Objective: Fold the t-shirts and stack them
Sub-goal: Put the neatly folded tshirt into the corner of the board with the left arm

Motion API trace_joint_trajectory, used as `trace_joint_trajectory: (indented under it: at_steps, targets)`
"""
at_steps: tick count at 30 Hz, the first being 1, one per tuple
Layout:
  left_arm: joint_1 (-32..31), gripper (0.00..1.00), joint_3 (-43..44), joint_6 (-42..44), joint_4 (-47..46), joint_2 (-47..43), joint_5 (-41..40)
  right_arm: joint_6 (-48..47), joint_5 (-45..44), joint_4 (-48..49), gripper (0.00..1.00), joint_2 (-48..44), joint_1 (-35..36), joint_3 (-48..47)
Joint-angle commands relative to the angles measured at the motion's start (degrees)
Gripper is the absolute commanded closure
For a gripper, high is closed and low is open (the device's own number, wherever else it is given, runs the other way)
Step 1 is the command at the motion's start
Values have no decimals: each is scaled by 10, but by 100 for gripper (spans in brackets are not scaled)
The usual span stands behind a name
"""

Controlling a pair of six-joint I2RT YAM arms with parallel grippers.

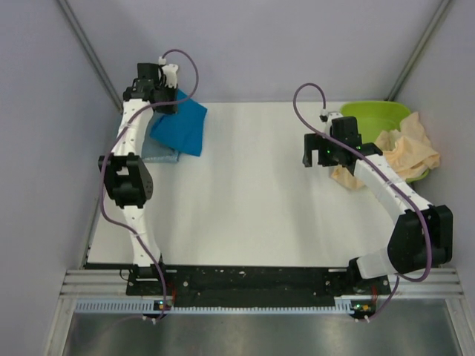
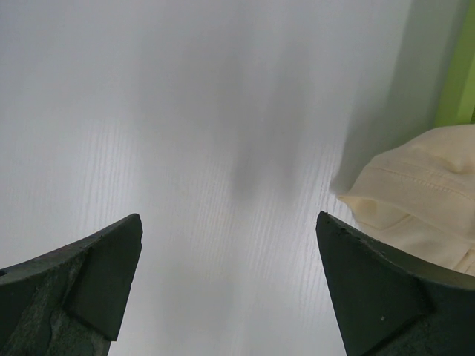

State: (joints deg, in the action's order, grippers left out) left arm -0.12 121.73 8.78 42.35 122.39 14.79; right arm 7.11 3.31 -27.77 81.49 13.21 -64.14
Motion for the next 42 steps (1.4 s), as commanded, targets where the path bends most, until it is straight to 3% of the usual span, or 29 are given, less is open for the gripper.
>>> trace_joint_trajectory:
  at_steps: [1,18,38,42]
  targets:
    - [-2,100,61,94,66,7,-94,-20,-22,-4,1,-26,-3,-12]
    - [91,100,91,135,29,0,-158,-38,-50,-18,1,-25,-3,-16]
    - [115,100,141,216,-99,145,-273,-50,-59,-41,1,-10,-4,-45]
    - [119,90,141,216,-111,157,-308,-49,-60,-43,1,-8,-3,-48]
